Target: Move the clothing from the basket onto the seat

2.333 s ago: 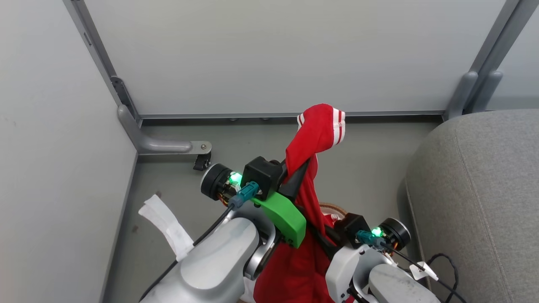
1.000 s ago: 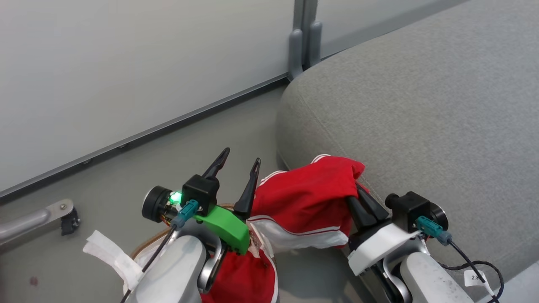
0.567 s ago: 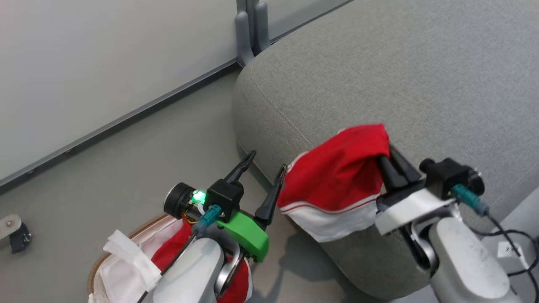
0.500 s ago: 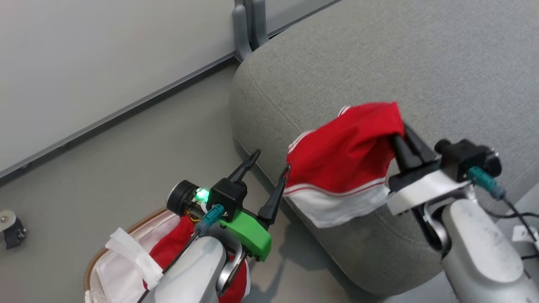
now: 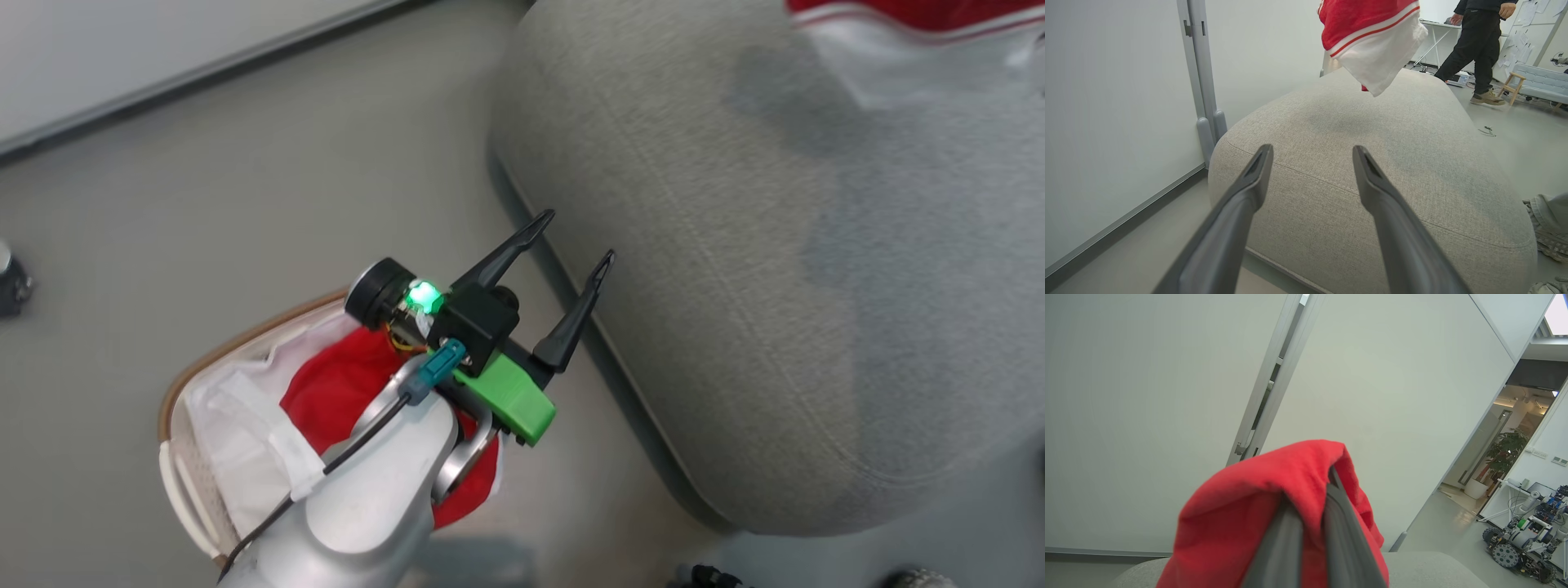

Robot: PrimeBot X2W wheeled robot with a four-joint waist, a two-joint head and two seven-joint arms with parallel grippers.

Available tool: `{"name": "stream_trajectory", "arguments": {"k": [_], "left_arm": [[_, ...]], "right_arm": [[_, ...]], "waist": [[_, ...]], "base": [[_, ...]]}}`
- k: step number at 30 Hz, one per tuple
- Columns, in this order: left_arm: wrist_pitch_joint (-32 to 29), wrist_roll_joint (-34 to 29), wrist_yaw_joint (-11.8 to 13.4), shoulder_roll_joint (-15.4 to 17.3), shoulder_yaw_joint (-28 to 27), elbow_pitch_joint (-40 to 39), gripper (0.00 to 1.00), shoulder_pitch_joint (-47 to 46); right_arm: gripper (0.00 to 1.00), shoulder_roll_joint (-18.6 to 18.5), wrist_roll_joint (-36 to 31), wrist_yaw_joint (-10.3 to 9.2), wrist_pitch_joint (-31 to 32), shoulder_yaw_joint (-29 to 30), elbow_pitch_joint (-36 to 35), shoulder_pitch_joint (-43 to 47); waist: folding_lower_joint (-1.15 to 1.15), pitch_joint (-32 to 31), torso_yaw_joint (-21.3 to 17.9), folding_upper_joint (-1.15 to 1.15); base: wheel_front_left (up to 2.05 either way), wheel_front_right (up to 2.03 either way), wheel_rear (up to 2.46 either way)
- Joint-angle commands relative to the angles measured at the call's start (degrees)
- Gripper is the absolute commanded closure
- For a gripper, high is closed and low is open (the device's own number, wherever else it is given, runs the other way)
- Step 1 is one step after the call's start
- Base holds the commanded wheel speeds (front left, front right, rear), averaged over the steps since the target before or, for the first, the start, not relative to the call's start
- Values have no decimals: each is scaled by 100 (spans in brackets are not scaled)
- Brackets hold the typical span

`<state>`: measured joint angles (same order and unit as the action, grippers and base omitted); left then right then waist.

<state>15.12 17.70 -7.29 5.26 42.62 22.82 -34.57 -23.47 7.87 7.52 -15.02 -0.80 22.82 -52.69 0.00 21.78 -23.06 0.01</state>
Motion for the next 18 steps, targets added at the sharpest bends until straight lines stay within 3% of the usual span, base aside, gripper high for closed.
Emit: {"name": "stream_trajectory", "arguments": {"k": [1, 8, 17, 18], "left_arm": [[-3, 52, -26, 64, 28, -50, 0, -199], [2, 194, -31, 59, 217, -175, 0, -494], [2, 320, -33, 145, 274, -244, 0, -564], [2, 330, -32, 155, 270, -225, 0, -546]], "right_arm": [[100, -139, -140, -6, 35, 76, 195, -247], [100, -297, -470, -7, 135, 845, 1221, -755], [100, 129, -992, -6, -9, 2276, 2206, -91], [78, 196, -1019, -6, -17, 2394, 2238, 12]], "waist": [[0, 935, 945, -1], [0, 1324, 1432, -1], [0, 1478, 1626, -1], [0, 1452, 1616, -1]], "base": [[0, 0, 0], [0, 0, 0], [0, 0, 0], [0, 0, 0]]}}
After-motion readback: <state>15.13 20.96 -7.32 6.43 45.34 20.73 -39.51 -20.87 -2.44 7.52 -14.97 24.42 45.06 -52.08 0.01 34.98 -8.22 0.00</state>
